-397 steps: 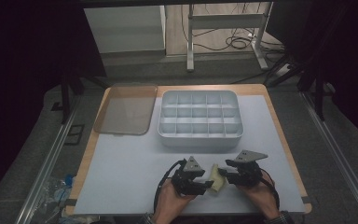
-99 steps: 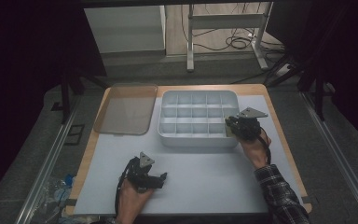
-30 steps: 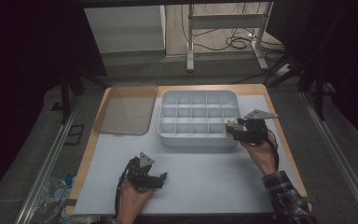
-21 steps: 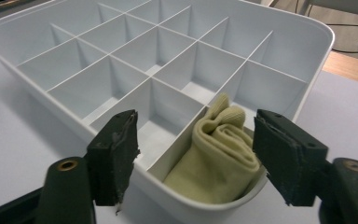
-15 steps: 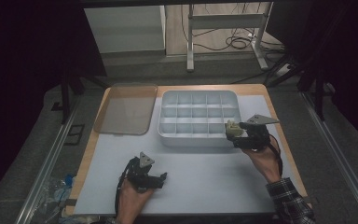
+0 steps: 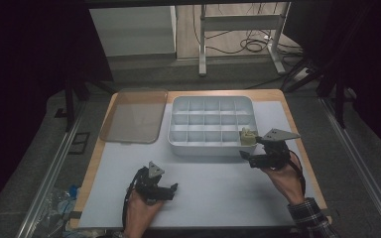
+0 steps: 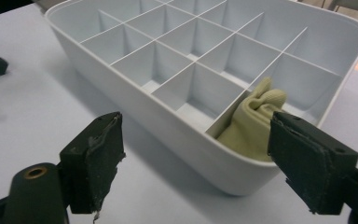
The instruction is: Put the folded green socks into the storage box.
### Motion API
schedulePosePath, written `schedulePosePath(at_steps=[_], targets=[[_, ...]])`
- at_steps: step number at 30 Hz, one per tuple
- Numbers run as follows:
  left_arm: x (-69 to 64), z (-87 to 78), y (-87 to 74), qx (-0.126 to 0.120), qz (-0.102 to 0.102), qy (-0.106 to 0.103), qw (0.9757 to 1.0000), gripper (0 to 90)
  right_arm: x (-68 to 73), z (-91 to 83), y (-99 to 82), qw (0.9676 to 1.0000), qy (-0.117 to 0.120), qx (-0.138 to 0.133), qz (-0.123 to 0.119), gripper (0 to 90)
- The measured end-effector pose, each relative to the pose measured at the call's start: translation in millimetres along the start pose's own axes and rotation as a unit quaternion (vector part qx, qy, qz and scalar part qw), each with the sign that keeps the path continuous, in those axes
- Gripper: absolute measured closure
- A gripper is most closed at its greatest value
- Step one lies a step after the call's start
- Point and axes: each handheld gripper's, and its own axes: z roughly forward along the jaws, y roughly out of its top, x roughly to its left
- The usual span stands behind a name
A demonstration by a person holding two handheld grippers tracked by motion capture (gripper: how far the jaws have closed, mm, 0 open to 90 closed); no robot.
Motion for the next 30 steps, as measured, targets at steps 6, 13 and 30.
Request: schedulePosePath(at_steps=[6,13,30], targets=[[-0.2,-0.1,-0.1,0.0,-0.001,0.0,1.0,5.6,4.2,-3.9,-4.8,0.9999,0.015,0.006,-0.002,13.6],[-0.5,0.2,-0.1,-0.002,-0.003,0.001,1.0,5.6,8.5,-9.6,-8.6,0.9996,0.027,0.005,-0.002,9.4],[-0.2,-0.1,-0.1,0.0,-0.001,0.0,1.0,5.6,23.4,-16.4,-36.4,0.9994,0.017,0.029,-0.005,2.2]])
